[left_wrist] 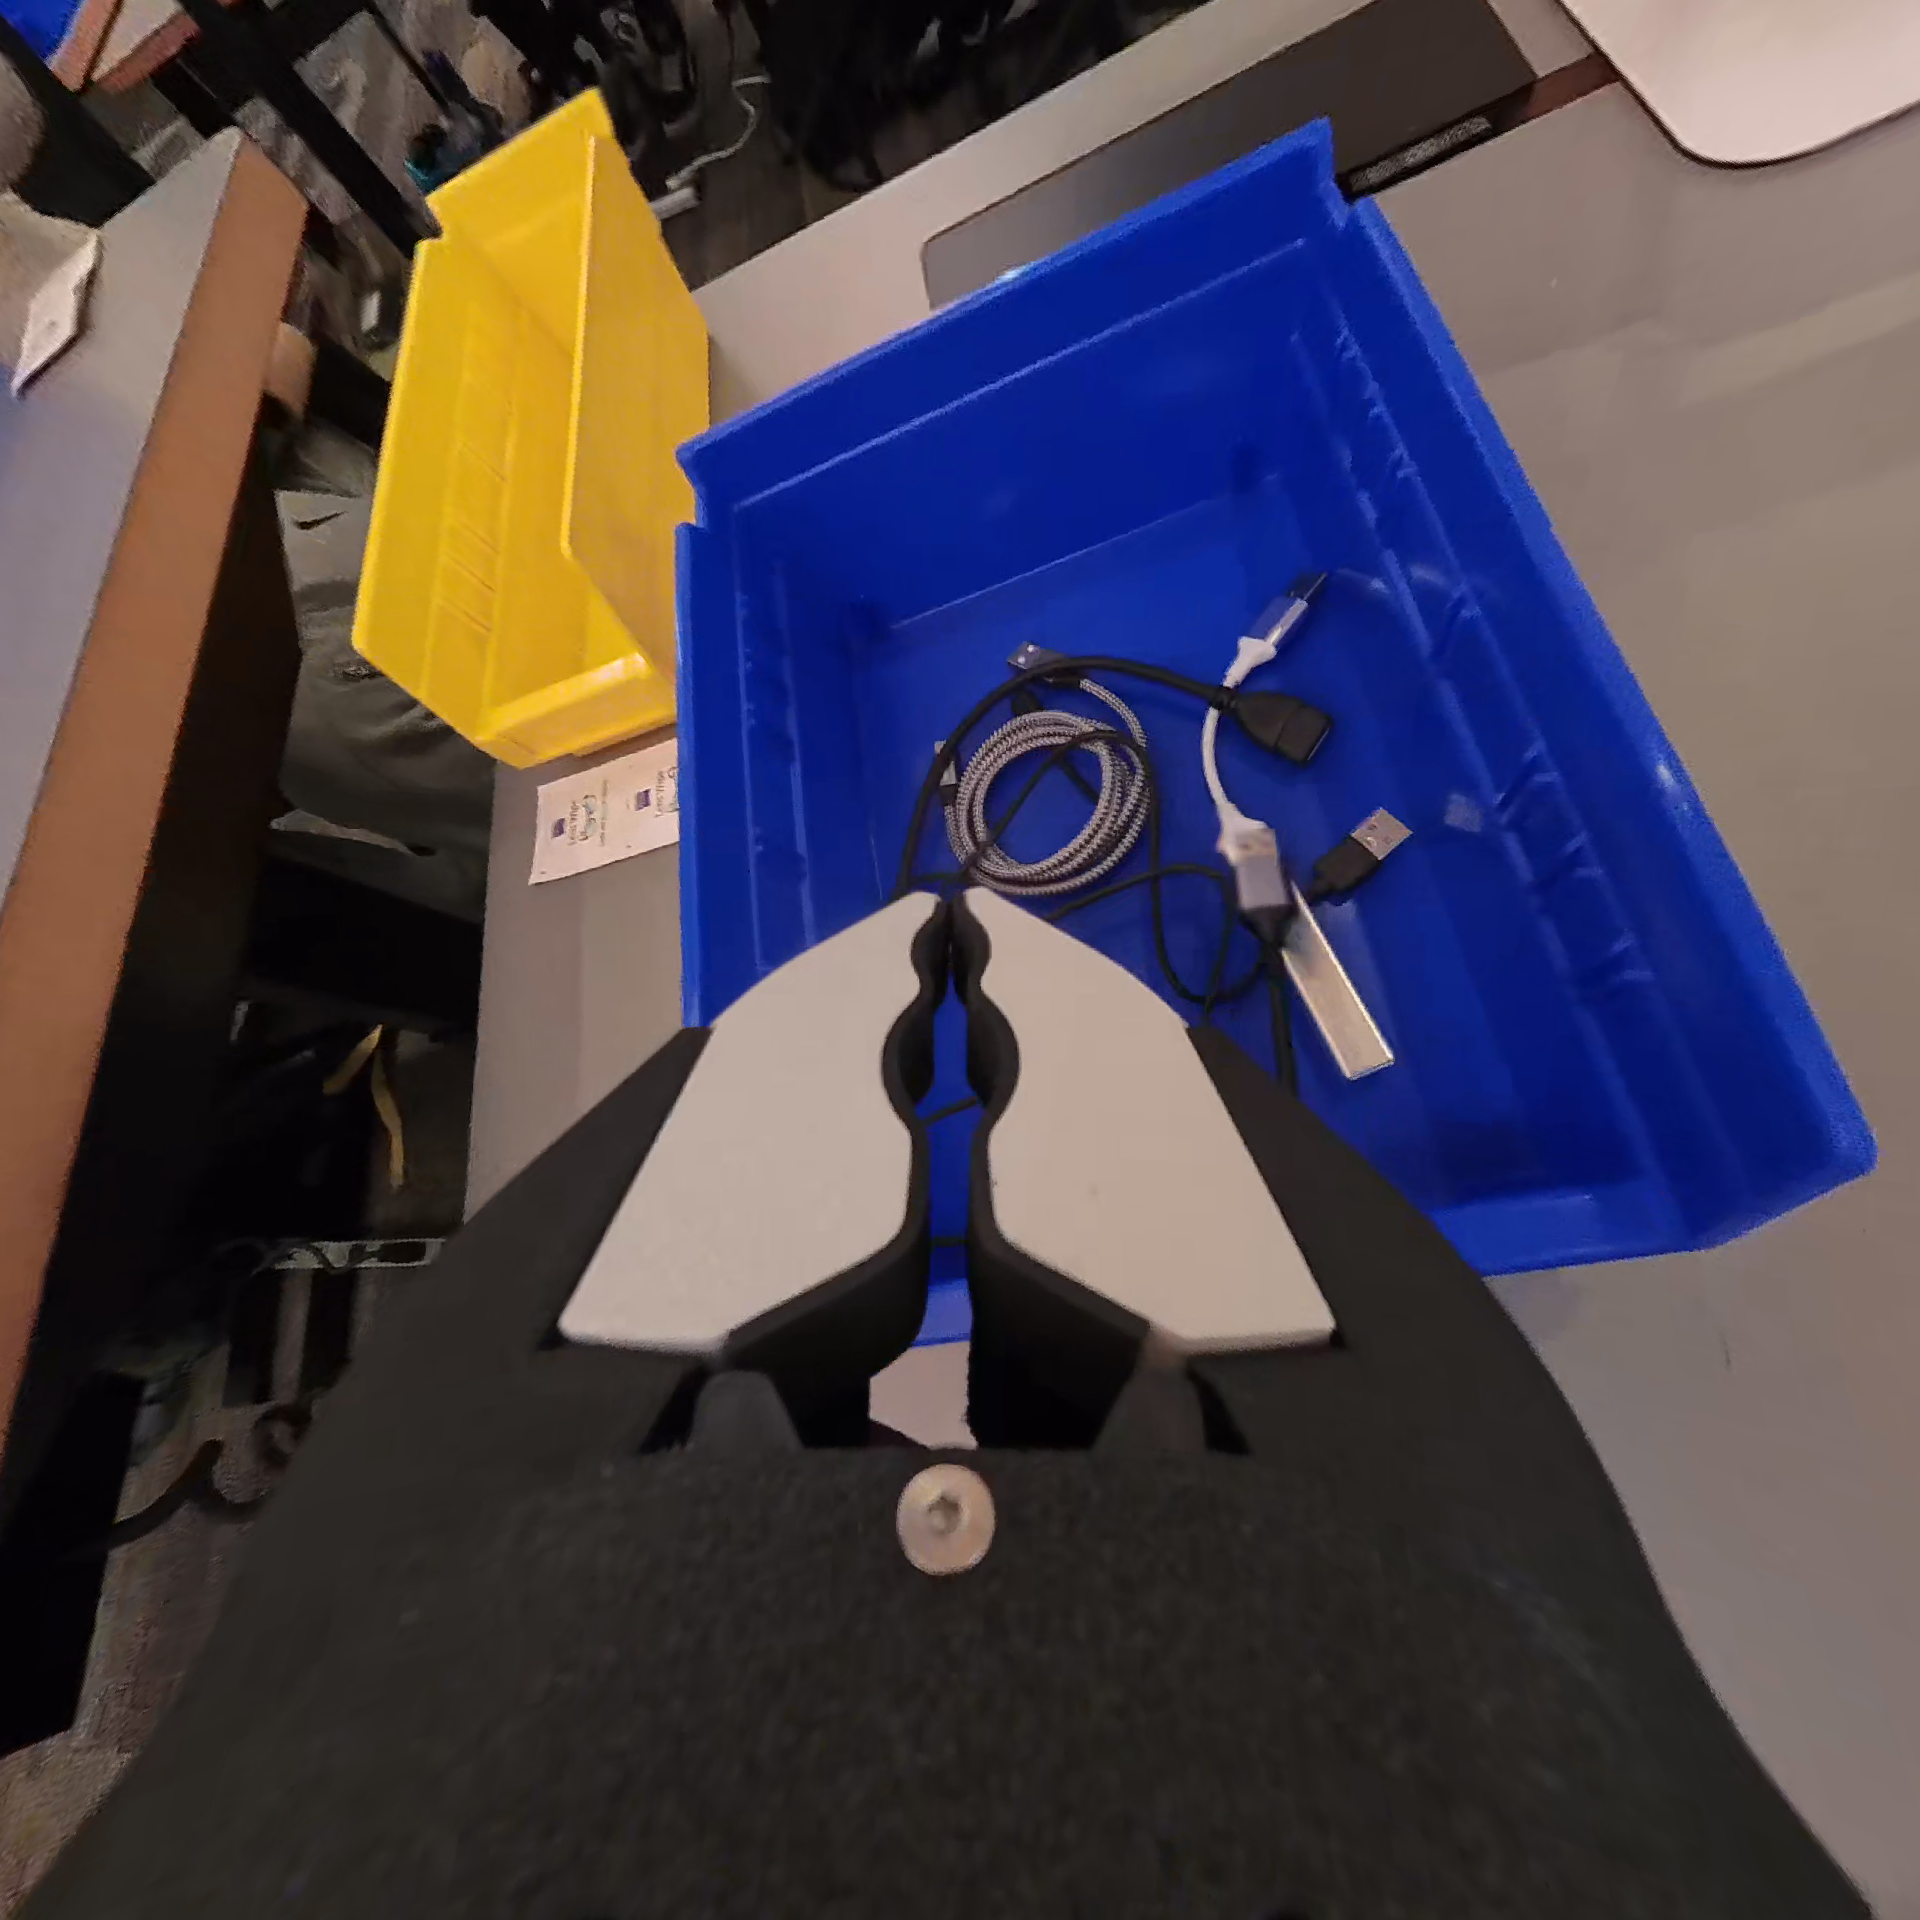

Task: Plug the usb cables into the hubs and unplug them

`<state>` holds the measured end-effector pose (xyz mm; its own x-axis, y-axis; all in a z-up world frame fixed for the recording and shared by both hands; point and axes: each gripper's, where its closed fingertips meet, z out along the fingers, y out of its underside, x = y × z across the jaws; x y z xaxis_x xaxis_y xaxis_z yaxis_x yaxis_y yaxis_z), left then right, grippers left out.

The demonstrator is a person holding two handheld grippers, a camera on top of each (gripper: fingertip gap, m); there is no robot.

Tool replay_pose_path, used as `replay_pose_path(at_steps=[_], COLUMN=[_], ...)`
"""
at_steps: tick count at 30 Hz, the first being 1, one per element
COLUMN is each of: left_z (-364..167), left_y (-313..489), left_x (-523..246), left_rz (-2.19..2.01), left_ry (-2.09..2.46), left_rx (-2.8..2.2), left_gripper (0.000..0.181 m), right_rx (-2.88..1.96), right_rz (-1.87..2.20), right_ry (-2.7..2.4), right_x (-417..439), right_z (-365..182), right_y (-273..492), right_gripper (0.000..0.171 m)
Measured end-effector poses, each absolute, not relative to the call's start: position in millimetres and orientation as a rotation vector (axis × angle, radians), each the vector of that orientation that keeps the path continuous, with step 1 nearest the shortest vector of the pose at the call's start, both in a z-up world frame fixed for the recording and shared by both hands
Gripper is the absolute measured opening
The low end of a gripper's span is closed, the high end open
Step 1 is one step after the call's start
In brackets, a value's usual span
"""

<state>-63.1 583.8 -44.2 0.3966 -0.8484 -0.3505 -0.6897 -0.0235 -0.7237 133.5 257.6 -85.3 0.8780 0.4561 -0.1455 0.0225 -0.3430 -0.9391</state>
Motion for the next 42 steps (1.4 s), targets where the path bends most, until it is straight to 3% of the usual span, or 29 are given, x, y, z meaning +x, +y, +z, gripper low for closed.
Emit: replay_pose_path(at_steps=[4, 12, 18, 24, 28, 30, 36, 42], left_z=[-53, -75, -113, -155, -167, -170, -168, -117], left_y=[569, 526, 511, 510, 512, 518, 528, 527], left_x=[-56, -57, -42, -47, -46, -52, -55, -43], left_rz=[-0.216, -0.161, -0.148, -0.045, -0.022, 0.053, 0.099, -0.254], left_ry=[1.491, 1.894, 2.207, 2.333, 2.350, 2.360, 2.330, 2.047], left_rx=[-1.707, -1.579, -1.624, -1.776, -1.900, -1.940, -1.880, -1.777], left_gripper=[0.000, 0.047, 0.040, 0.045, 0.029, 0.008, 0.004, 0.004], right_rx=[-1.885, -1.880, -1.892, -1.908, -1.912, -1.914, -1.902, -1.875], right_rz=[0.465, 0.476, 0.501, 0.501, 0.510, 0.514, 0.505, 0.469], right_ry=[-0.357, -0.349, -0.358, -0.356, -0.352, -0.354, -0.354, -0.354], right_x=[133, 135, 130, 130, 132, 132, 134, 135], right_z=[-86, -86, -91, -95, -96, -97, -92, -87], right_y=[258, 256, 259, 261, 259, 259, 257, 259], right_gripper=[0.038, 0.038, 0.038, 0.038, 0.038, 0.038, 0.038, 0.038])
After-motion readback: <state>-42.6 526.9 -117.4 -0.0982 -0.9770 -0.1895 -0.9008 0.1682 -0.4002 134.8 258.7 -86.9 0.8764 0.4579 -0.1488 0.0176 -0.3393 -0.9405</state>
